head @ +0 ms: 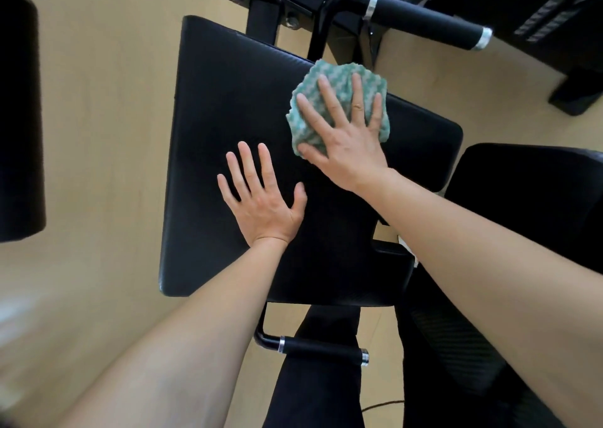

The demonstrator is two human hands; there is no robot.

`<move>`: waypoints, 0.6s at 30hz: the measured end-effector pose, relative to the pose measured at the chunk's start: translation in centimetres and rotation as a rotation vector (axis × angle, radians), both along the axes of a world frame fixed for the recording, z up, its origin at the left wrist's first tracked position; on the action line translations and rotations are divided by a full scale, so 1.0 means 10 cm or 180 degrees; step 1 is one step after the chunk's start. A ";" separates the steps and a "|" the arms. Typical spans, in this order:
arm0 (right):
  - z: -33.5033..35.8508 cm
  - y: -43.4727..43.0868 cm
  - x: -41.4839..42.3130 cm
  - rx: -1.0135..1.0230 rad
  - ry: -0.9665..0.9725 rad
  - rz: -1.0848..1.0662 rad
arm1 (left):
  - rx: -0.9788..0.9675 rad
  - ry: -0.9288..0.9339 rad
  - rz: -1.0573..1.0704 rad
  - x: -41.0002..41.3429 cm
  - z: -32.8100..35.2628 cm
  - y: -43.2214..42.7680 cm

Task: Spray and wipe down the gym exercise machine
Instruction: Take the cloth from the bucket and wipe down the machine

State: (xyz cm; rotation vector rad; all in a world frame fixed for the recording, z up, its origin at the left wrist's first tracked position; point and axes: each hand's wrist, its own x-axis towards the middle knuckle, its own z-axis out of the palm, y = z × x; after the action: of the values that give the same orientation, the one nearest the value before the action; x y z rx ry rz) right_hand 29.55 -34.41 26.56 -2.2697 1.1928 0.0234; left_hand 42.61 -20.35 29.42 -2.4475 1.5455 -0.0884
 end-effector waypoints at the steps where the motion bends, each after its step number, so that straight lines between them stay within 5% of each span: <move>1: -0.03 -0.04 -0.07 -0.0064 0.0040 0.0090 | -0.0011 -0.0001 -0.0008 0.00 0.00 0.00; 11: -0.25 0.16 -0.56 0.0781 0.0468 -0.2625 | -0.0044 0.0021 -0.0007 0.00 -0.02 0.01; 18: -0.01 -0.03 0.03 0.0401 0.0140 -0.1389 | -0.0108 -0.0028 -0.0082 0.02 -0.05 0.02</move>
State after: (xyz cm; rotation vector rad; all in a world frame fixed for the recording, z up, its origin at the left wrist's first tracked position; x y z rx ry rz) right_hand 29.85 -34.71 26.42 -1.8693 1.6370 -0.0178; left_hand 42.76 -20.15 28.93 -2.4500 1.5849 -0.1307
